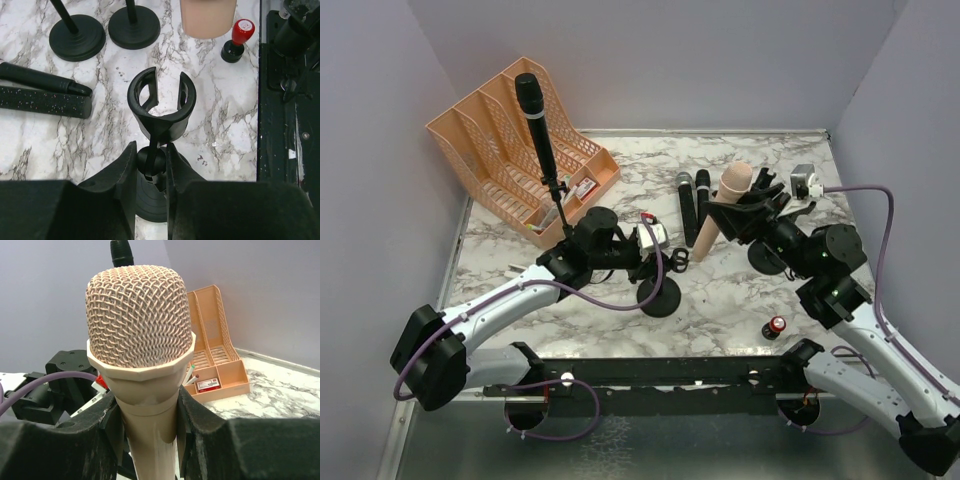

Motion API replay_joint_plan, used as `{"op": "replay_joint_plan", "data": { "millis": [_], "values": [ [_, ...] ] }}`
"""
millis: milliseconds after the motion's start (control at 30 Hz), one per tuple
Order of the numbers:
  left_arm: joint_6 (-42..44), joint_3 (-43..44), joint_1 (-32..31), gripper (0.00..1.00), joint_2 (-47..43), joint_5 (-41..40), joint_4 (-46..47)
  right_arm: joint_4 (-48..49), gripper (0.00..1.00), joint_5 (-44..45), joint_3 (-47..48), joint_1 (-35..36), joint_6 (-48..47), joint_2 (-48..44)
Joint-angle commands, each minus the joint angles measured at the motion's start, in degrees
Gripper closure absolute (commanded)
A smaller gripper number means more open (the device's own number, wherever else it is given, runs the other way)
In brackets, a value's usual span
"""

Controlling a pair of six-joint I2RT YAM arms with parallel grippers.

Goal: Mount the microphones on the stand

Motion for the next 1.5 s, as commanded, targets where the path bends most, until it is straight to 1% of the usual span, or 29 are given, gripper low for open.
{"op": "replay_joint_plan", "data": {
  "millis": [0, 200, 233, 467, 633, 800, 933, 1133, 1300, 1467],
  "values": [
    [-4.5, -1.1, -0.2, 1.00, -0.9, -5.8, 1.8, 6.8, 0.99, -2.6, 0.3, 0.0, -1.4, 3.5],
    [-11.9, -2.1, -0.4, 1.00, -2.6, -15.4, 2.7, 11.5, 0.99, -5.8, 1.8, 0.0, -0.9, 9.5],
    [-12.8, -2.3, -0.4, 1.00, -2.9, -16.0, 2.8, 12.4, 0.99, -6.1, 1.8, 0.0, -1.1, 10.4],
    [-14.2, -4.5, -0.8, 1.00, -4.9, -14.3, 4.9, 14.3, 0.99, -7.5, 1.9, 0.0, -2.5, 13.6],
    [-13.8, -4.6, -1.0, 1.00, -4.8, -14.0, 5.4, 17.3, 0.99, -11.8, 1.5, 0.0, -0.6, 14.5],
    [-13.0, -4.6, -1.4, 1.00, -4.2, -14.1, 5.4, 19.1, 0.99, -10.5, 1.4, 0.0, 0.8, 15.0],
    [-12.4, -4.9, -1.8, 1.00, -4.0, -14.1, 5.5, 17.9, 0.99, -9.3, 0.9, 0.0, -0.8, 16.1],
    [-10.8, -5.4, -2.2, 1.00, -3.9, -13.3, 5.6, 16.5, 0.99, -12.0, -0.2, 0.0, -3.6, 17.3],
    [-11.2, -5.7, -2.2, 1.00, -4.0, -14.7, 6.1, 9.7, 1.00, -16.1, 1.0, 0.0, -6.4, 17.4],
    [-13.7, -7.9, -2.4, 1.00, -4.9, -17.4, 10.9, 5.1, 1.00, -17.1, -0.3, 0.0, -7.2, 16.5]
  ]
}}
